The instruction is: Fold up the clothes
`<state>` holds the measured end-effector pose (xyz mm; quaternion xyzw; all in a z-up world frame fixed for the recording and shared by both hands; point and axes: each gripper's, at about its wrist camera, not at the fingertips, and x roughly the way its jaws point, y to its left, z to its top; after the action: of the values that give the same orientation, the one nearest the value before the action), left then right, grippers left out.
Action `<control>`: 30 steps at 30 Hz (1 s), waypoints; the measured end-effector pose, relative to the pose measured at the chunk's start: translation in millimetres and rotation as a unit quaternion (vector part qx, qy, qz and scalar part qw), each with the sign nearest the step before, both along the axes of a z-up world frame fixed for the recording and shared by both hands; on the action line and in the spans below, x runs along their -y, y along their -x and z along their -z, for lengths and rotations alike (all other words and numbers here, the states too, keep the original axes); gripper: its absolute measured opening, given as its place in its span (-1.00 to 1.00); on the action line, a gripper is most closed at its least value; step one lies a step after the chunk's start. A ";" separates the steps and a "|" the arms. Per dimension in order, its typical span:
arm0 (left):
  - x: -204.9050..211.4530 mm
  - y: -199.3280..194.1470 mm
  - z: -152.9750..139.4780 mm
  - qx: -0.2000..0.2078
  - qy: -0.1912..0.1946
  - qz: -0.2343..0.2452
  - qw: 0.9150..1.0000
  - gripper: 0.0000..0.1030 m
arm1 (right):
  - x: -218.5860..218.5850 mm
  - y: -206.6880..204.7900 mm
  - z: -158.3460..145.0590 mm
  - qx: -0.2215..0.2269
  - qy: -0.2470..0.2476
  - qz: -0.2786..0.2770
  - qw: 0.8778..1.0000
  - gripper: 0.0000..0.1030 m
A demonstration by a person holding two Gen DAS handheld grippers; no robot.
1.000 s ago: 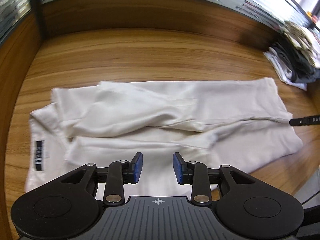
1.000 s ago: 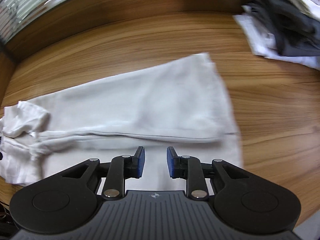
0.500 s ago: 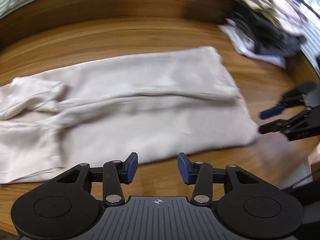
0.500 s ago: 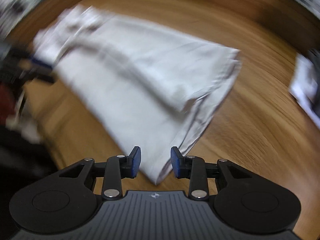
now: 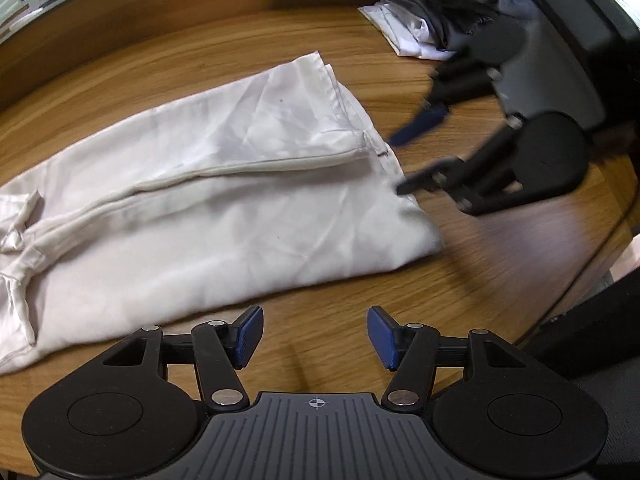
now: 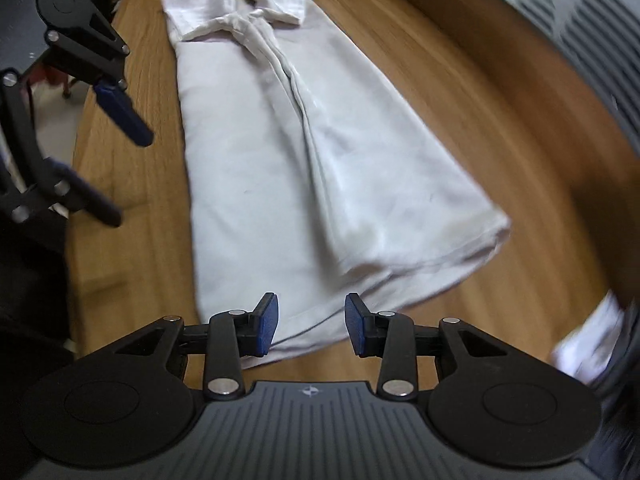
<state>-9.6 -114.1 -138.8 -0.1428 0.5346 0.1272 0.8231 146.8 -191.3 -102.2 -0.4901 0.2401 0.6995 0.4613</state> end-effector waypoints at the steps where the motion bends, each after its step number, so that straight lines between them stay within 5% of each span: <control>1: 0.4 -0.6 -0.2 -0.001 0.000 -0.005 1.000 0.18 | -3.6 0.6 0.9 0.012 -0.008 -0.017 1.000 -0.19; 8: -11.9 -4.4 -4.4 -0.002 0.001 -0.068 0.998 0.18 | -22.7 4.7 15.6 0.059 -0.022 -0.124 0.990 -0.26; 10: -15.0 -5.1 -4.7 -0.003 0.002 -0.079 0.997 0.18 | -23.8 3.6 18.5 0.069 -0.028 -0.141 0.987 -0.72; 14: -17.8 -7.5 -1.4 -0.007 0.008 -0.088 0.996 0.18 | -24.2 -3.2 14.7 0.068 -0.040 -0.148 0.986 -0.99; 24: -17.9 -7.1 2.0 -0.012 0.011 -0.079 0.997 0.18 | -15.4 -19.1 10.7 0.068 -0.035 -0.122 0.990 -0.99; 28: -17.7 -4.6 2.0 -0.011 0.011 -0.083 0.996 0.18 | -14.9 -12.2 6.8 0.063 -0.044 -0.133 0.988 -0.49; 30: -16.6 -3.6 1.4 -0.011 0.009 -0.085 0.996 0.18 | -16.6 -11.0 7.6 0.065 -0.043 -0.138 0.987 -0.45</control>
<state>-6.0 -97.4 -140.2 -0.1939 0.5304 0.1930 0.8024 157.8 -174.6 -109.8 -0.5424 0.1097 0.7328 0.3959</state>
